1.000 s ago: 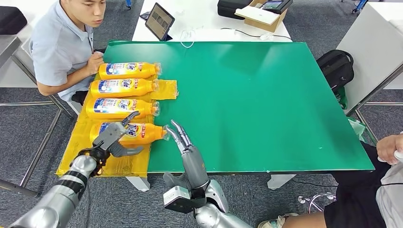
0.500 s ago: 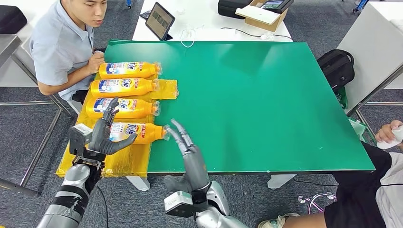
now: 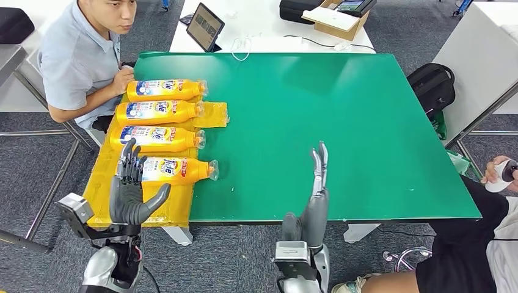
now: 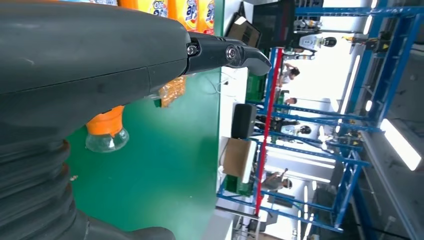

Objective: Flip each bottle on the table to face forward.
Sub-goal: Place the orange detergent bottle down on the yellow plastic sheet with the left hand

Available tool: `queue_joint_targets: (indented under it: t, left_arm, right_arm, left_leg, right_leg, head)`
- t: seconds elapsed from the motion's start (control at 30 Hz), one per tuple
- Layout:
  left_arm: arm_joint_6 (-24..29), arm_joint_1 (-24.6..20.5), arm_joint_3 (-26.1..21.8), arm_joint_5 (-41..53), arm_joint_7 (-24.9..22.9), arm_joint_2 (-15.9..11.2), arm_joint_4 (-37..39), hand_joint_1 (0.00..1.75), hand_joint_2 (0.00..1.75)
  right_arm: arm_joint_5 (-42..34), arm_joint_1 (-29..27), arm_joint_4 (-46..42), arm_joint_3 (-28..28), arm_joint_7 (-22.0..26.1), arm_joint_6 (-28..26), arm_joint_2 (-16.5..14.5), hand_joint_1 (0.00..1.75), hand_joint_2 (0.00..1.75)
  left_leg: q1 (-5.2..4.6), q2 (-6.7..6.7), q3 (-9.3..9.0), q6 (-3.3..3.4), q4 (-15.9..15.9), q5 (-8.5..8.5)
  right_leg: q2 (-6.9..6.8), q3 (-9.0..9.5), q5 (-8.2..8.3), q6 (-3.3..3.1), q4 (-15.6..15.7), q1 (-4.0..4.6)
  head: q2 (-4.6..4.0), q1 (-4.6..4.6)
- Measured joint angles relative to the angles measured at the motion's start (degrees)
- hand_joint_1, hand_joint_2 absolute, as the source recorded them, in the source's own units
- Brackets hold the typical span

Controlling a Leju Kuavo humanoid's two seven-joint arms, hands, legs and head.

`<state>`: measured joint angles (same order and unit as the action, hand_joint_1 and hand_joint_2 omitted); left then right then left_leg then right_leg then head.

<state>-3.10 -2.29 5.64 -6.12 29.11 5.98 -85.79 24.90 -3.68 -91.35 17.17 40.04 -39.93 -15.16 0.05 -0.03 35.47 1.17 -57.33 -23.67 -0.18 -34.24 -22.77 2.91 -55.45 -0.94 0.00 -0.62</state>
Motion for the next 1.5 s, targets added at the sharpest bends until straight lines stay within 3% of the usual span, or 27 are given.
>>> queue_joint_targets:
  t: [0.17,0.3,0.43,0.7,0.93,1.1,1.5]
  left_arm:
    - [5.51,2.09,0.06,-1.6,-0.29,1.62,-2.05,0.0,1.75]
    - [10.69,3.54,0.44,-2.62,-0.11,3.18,-2.26,0.0,1.75]
    - [12.56,2.93,1.32,0.17,1.31,4.66,-0.89,0.0,1.75]
    - [13.67,-1.44,2.43,1.97,2.15,6.33,5.62,0.0,1.75]
    - [13.96,-4.6,3.28,4.05,5.87,6.9,11.1,0.0,1.75]
    - [17.0,-7.12,4.81,7.41,10.28,7.62,15.24,0.0,1.75]
    - [24.43,-10.31,7.43,10.4,10.98,9.37,18.23,0.0,1.75]
  right_arm:
    - [-3.03,-1.75,-0.31,-3.82,0.01,0.0,-1.26,0.0,0.0]
    - [-6.75,-1.98,1.54,-7.85,-0.02,0.0,-2.29,0.0,1.75]
    - [-5.65,-0.08,4.2,-10.48,-0.02,0.0,-2.63,0.0,1.75]
    - [-7.9,4.83,10.56,-10.59,-0.01,0.0,-2.02,0.0,1.75]
    - [-4.11,5.85,12.45,-10.59,0.0,0.0,-2.24,0.0,1.75]
    - [-0.65,6.53,12.51,-10.19,0.0,0.0,-3.64,0.0,1.75]
    - [-0.51,10.14,14.77,-9.43,0.0,0.0,-4.81,0.0,1.75]
  left_leg:
    - [0.01,0.0,-0.03,0.0,0.0,0.01]
    - [-0.01,-0.05,0.01,0.01,0.0,0.0]
    - [-0.03,-0.1,0.02,0.02,0.0,0.0]
    - [-0.01,-0.1,0.0,0.01,-0.01,0.07]
    - [-0.01,-0.1,0.04,0.02,-0.01,0.06]
    - [-0.01,-0.1,0.05,0.02,-0.01,0.06]
    - [-0.01,-0.1,0.05,0.02,-0.02,0.07]
  right_leg:
    - [0.0,0.04,0.0,0.0,0.0,0.0]
    - [-0.02,0.03,0.0,0.0,0.0,-0.01]
    - [-0.03,0.03,0.01,0.01,0.01,-0.02]
    - [-0.03,0.05,0.04,0.03,-0.01,0.0]
    - [-0.04,0.02,0.04,0.03,-0.01,-0.01]
    - [-0.04,0.02,0.04,0.03,-0.01,-0.01]
    - [-0.04,0.03,0.05,0.03,-0.02,-0.01]
  head:
    - [0.0,0.0]
    - [0.0,-0.02]
    - [0.0,-0.01]
    - [0.0,-0.02]
    - [0.0,-0.01]
    - [0.0,-0.02]
    - [0.0,-0.02]
